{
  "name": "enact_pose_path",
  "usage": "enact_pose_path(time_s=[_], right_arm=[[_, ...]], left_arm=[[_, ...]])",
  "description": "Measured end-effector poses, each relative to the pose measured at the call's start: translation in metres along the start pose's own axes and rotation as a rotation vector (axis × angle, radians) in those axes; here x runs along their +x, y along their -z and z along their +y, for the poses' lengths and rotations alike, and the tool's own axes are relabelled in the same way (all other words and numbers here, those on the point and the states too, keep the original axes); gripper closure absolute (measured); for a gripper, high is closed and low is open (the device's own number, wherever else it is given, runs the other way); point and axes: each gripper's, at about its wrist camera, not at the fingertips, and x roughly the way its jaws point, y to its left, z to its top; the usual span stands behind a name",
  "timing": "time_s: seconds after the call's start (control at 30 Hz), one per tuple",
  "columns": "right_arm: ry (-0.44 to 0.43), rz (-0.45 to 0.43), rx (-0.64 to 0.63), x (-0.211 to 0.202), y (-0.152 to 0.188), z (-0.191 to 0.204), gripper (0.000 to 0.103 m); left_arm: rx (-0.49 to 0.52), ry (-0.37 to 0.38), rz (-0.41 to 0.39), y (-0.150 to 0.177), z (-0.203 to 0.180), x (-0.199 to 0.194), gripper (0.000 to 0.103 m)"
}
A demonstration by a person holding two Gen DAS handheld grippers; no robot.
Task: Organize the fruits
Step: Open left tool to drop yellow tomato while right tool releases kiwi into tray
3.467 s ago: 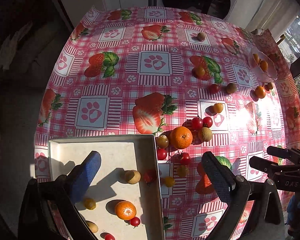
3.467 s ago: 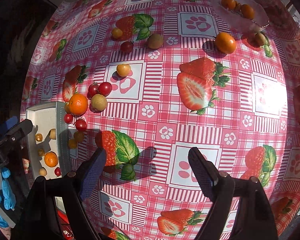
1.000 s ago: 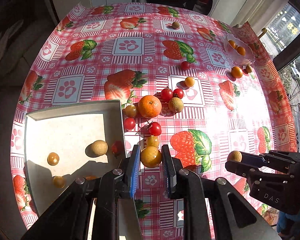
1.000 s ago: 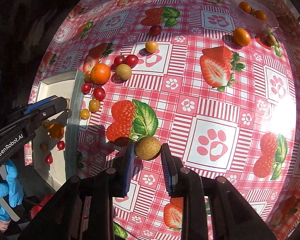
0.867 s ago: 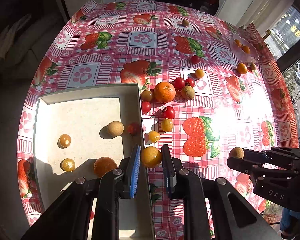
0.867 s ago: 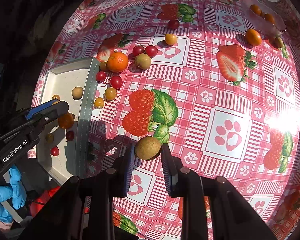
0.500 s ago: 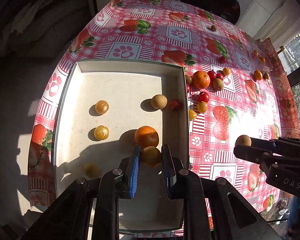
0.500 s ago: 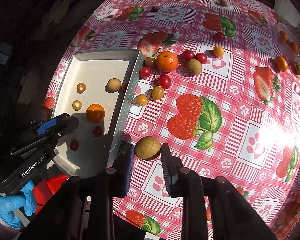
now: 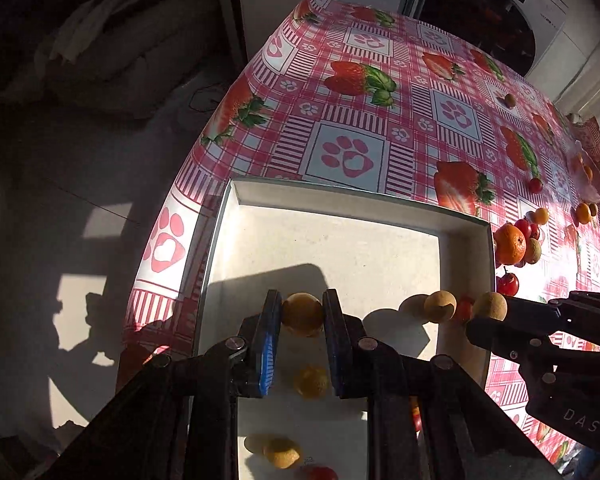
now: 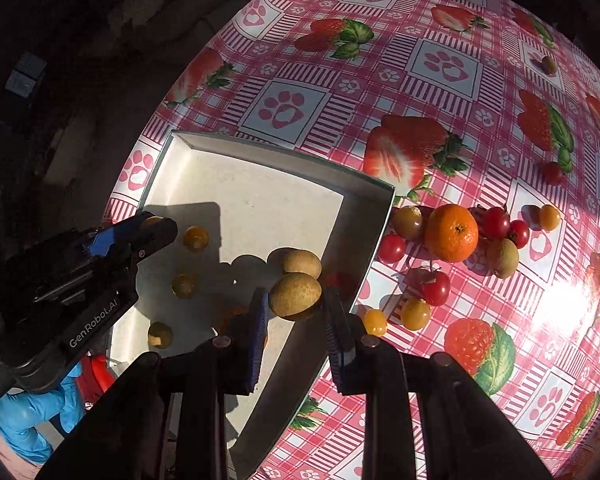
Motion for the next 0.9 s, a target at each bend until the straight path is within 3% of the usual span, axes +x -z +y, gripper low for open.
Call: enact_pose_path(time_s=[0.23,0.47,0.53,0.6,0.77,0.83,0.9], right_arm=[[0.028,0.017,0.014,0.032,-0.031,0.002,0.074],[0.059,0.052,-0.012,0.056,-0.04,0.007,0.073],[0.061,0.06,-0.03,0.058,-0.042,0.012,0.07],[0.07,0.068,-0.028,0.057,-0.042,0.011,0.065],[0.044,0.045,-0.017,0.036,-0.042,0.007,0.034],[0.038,0.018,-0.016,0.02,-0.04,0.005,0.027],[0.044,-0.008,-0.003,0.004,-0.035,0.003,0.019]], left_arm=[[0.007,-0.03,0.056,-0.02,0.002,0.04,0.081],[0.03,-0.006,0.079,-0.02,0.0,0.048,0.076],[0.03,-0.044,0.082,-0.02,0.0,0.049,0.04],[0.008,-0.029,0.081,-0.018,0.006,0.048,0.039],[-0.014,-0.006,0.094,-0.013,0.016,0.038,0.036],[-0.017,-0.003,0.072,-0.01,0.017,0.027,0.013],[-0.02,-0.017,0.058,-0.005,0.016,0.014,0.0]])
